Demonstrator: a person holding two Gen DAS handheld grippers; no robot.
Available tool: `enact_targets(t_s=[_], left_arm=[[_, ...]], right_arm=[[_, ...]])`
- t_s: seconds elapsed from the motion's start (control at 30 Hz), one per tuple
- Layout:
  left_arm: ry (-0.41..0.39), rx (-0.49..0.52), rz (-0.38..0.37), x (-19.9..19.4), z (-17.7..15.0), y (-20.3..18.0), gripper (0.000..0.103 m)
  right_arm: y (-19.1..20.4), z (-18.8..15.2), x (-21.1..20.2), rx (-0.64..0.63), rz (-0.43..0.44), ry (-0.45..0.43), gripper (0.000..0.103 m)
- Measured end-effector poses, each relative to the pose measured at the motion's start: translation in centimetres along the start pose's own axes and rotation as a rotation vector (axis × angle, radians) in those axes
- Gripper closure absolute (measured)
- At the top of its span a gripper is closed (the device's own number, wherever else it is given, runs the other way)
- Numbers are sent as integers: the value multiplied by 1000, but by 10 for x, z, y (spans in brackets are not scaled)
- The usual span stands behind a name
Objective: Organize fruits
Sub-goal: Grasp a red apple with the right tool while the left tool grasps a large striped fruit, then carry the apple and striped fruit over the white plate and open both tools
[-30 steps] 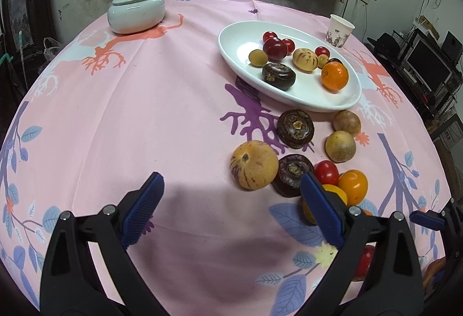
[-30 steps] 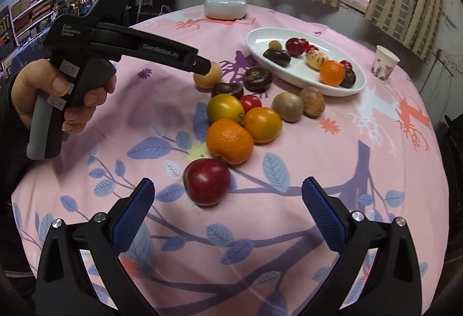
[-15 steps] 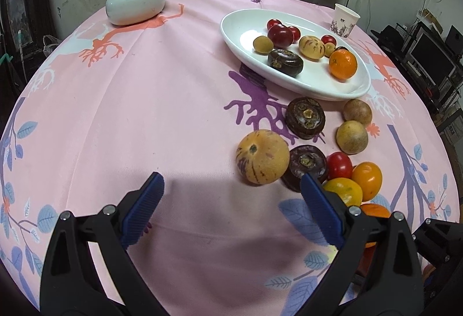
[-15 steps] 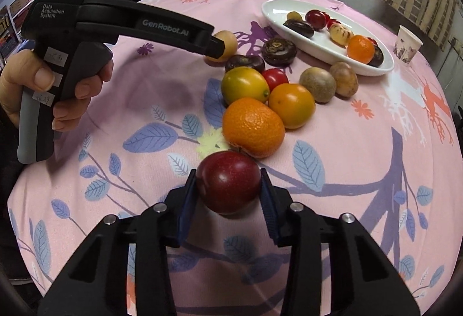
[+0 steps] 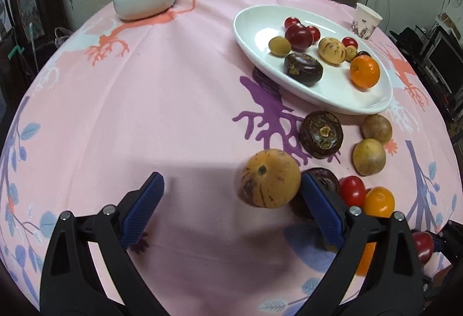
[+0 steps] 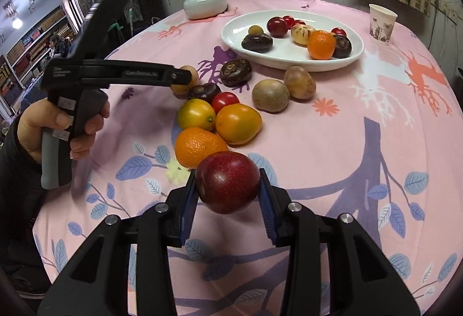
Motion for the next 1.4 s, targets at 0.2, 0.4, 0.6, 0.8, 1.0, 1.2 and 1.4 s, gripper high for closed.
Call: enact_targets(t_s=[0.2, 0.4, 0.6, 0.8, 1.0, 1.2, 1.4], left_arm=[[-61, -40, -53, 6, -3, 7, 12], [-79, 40, -8, 11, -6, -6, 31], [-85, 59, -24, 7, -8, -10, 61], [-90, 42, -31, 2, -10, -8, 61], [-152, 49, -19, -12, -10, -9, 61], [-118, 24, -134, -28, -3, -9, 61], [-151, 67, -126, -45, 24, -25, 61]], right_arm=[[-6, -1, 0, 23, -19, -6, 63], [4, -1, -2, -9, -11, -17, 63], [0, 0, -2, 8, -46, -28, 63], [-15, 2, -4, 59, -142, -70, 63], [-31, 4, -7, 116, -232, -139, 63], [-36, 16, -20, 170, -188, -156, 63], [-31, 57, -36, 94, -250, -205, 63]])
Point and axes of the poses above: each gripper's, at about its wrist camera, not at the fingertips, and x roughly the way its jaws point, y to its left, z to its top, the point moved 1 cm from there along x, roughly the way its jaws point, and after that the axes turned 8 degrees about y, right-handed, at the moved point
